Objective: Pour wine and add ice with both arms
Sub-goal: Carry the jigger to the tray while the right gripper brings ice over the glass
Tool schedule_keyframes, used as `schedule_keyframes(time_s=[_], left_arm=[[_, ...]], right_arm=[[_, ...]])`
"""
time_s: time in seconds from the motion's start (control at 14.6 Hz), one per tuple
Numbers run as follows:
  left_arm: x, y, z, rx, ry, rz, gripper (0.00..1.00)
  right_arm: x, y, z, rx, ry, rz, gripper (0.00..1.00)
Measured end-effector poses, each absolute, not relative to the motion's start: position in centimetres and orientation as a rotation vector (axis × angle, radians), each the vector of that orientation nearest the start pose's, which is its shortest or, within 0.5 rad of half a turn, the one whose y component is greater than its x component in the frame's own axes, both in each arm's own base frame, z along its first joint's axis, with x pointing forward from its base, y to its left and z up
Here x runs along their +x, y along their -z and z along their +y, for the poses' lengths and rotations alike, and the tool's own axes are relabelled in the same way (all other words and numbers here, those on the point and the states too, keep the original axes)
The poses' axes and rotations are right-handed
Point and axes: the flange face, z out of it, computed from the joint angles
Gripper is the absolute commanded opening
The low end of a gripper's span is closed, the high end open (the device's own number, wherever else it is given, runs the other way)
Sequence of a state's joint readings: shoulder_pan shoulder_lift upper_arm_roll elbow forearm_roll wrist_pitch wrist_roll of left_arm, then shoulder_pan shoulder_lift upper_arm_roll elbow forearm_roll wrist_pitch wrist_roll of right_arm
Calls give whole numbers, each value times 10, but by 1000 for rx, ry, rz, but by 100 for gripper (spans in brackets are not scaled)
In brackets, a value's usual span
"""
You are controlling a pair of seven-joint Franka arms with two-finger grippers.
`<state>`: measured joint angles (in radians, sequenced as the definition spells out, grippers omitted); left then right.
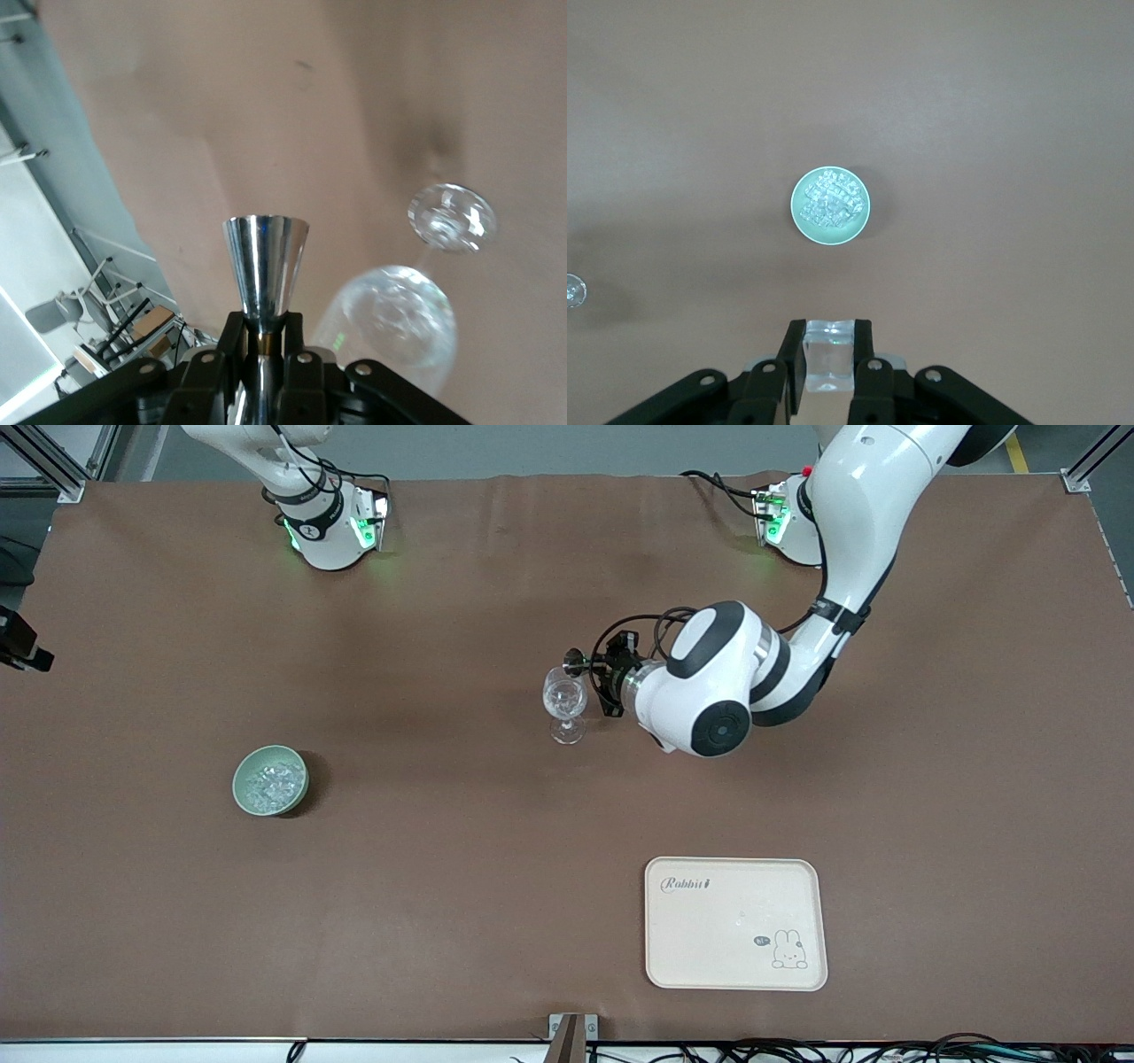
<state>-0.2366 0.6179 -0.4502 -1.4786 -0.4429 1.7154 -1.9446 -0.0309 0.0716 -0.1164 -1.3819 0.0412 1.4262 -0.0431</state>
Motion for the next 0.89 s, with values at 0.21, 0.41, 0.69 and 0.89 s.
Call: schedule_keyframes(time_s=[0.21,0.41,0.69,0.89], left_arm=[[566,-358,-380,-2273,-1132,-1827,0],[611,-370,-317,-2402,-1118,-1857,0],[663,-368,-215,-2573,-1049,-1943,0],[693,-343,-160,-2649,-962,-2069,0]], right_arm=[[557,-660,-70,-3099,-37,139,0],[560,-660,-35,-3081,-40,156,0],[556,-661,77,-3079,-55,244,0],[540,-656,194,-3062,-16,346,0]])
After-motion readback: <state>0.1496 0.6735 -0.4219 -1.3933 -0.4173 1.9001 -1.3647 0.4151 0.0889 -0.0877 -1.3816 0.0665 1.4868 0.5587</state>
